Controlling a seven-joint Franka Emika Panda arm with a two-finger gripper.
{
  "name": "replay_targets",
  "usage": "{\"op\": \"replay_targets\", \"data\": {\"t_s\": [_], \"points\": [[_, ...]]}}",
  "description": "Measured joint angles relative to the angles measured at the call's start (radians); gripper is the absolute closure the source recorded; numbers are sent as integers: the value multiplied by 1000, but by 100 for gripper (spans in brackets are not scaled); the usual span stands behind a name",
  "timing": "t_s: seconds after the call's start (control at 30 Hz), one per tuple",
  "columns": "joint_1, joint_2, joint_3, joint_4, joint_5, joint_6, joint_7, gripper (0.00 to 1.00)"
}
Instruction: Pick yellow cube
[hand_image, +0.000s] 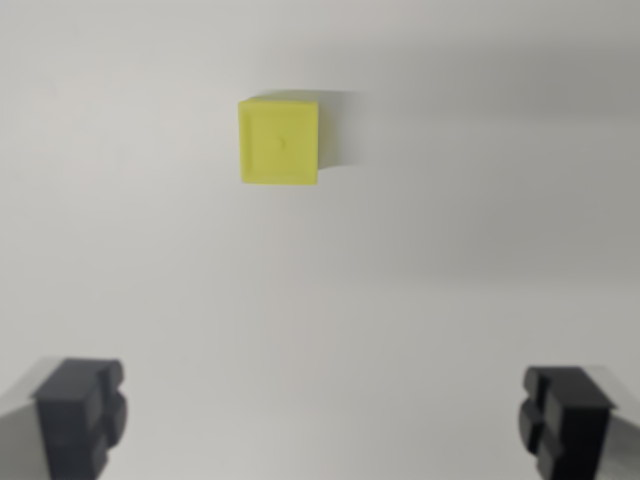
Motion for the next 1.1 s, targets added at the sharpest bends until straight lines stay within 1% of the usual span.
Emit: {"op": "replay_targets", "data": {"t_s": [0.27,1.1], "points": [[1,4,0,-4,0,10,3,0],[12,82,0,-71,8,160,25,0]]}}
